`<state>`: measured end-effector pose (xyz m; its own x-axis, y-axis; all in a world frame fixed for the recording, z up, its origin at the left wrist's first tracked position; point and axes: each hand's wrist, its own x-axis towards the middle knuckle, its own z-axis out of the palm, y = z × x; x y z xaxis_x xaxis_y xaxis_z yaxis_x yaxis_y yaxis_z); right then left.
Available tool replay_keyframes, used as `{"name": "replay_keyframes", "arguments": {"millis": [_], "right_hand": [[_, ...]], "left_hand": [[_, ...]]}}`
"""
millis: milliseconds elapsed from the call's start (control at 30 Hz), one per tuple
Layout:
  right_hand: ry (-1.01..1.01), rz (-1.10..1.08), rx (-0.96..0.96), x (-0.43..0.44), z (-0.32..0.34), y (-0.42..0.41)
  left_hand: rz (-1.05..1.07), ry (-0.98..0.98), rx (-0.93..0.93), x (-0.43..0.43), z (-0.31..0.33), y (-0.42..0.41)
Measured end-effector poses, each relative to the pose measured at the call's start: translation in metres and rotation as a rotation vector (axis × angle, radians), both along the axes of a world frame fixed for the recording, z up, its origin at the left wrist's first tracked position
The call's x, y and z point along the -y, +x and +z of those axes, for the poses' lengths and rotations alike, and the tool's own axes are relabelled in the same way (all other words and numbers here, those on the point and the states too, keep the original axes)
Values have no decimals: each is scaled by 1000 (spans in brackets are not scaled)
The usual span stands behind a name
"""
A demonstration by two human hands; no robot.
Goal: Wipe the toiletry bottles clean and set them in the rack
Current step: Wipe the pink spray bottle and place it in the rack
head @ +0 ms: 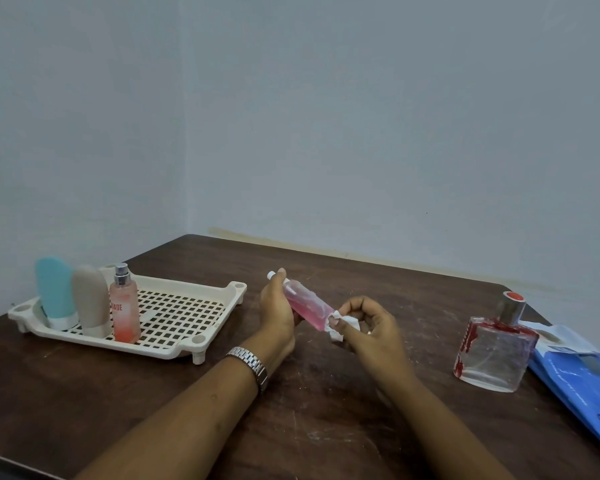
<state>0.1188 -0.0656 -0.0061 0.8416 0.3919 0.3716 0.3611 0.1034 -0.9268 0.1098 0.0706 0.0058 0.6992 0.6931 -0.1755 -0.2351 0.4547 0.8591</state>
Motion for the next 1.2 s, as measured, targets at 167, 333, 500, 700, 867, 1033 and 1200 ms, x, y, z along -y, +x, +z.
{"name": "replay_keyframes", "arguments": {"millis": [167, 333, 500, 700, 867, 1033, 1200], "right_hand": [[71, -21, -6, 0, 3, 0], [-191, -59, 419, -4, -1, -3], [-225, -31, 365, -5, -4, -1], [-167, -154, 310, -5, -5, 4], [-132, -55, 172, -1, -1, 9], [-341, 83, 206, 1, 0, 4], [-316, 154, 192, 3, 1, 5]], "left_hand": [[68, 111, 30, 0, 2, 0], [64, 311, 21, 8, 5, -10], [-10, 351, 25, 14, 2, -9], [-100, 398, 39, 25, -9, -2], [-118, 424, 45, 30, -10, -3], [-37, 365, 22, 18, -6, -4], [-61, 337, 27, 13, -10, 0]]}}
